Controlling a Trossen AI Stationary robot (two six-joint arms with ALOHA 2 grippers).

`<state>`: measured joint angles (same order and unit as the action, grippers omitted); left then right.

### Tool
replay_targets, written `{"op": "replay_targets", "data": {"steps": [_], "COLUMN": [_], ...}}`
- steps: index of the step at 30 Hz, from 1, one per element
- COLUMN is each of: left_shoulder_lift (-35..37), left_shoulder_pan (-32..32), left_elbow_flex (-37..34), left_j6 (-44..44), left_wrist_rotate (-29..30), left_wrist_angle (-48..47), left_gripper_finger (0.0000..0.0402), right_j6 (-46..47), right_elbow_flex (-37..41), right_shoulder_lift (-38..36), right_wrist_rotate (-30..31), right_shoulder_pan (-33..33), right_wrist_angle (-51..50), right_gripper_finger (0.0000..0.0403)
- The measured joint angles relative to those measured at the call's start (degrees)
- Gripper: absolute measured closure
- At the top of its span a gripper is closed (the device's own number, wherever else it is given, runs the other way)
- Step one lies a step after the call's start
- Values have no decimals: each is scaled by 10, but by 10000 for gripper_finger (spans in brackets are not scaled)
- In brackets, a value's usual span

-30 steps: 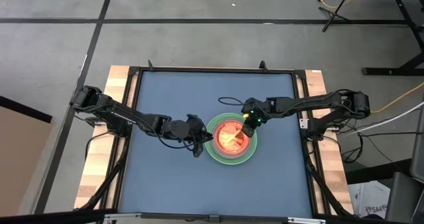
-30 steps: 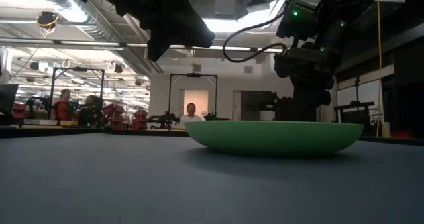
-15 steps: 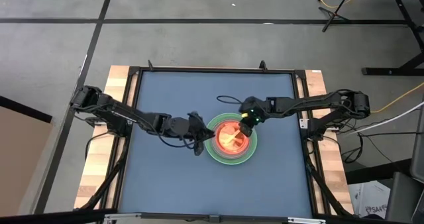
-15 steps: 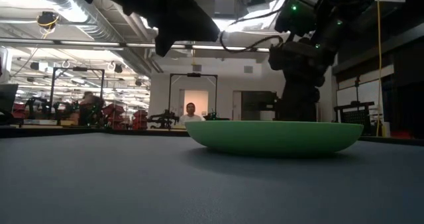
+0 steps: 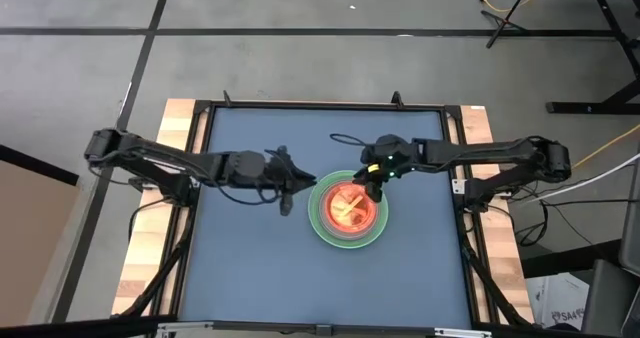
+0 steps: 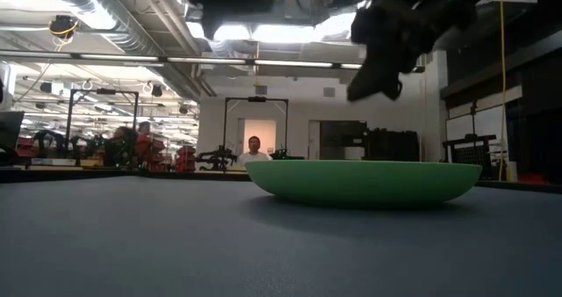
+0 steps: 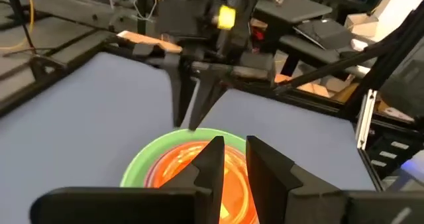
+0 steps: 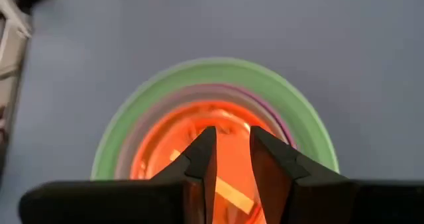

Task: Stack plastic plates
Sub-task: Return to Home Position

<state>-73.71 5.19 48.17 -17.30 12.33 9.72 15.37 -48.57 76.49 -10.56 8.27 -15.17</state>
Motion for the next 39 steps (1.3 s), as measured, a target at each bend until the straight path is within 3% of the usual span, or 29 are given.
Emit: {"op": "replay_targets", "data": {"steps": [12,27,39], "left_shoulder_lift": [189,413,598], "left_shoulder_pan": [-2,-2,-2], "left_elbow_flex": [0,-1,-105], "left_j6": [35,65,86], "left_wrist_rotate": [18,90,96], "left_wrist_angle": [-170,-348,-359], "left_gripper_finger": [344,344,344], "right_j6": [-41,-70,-69], "right_elbow_flex": [-6,8,57], "right_shoulder_lift": [-178,-408,-566], "right_wrist_rotate": [12,86,85], "right_shoulder_pan": [0,0,0], "right_wrist_angle": [-65,-185,-195], "right_gripper_finger": [320,320,320]}}
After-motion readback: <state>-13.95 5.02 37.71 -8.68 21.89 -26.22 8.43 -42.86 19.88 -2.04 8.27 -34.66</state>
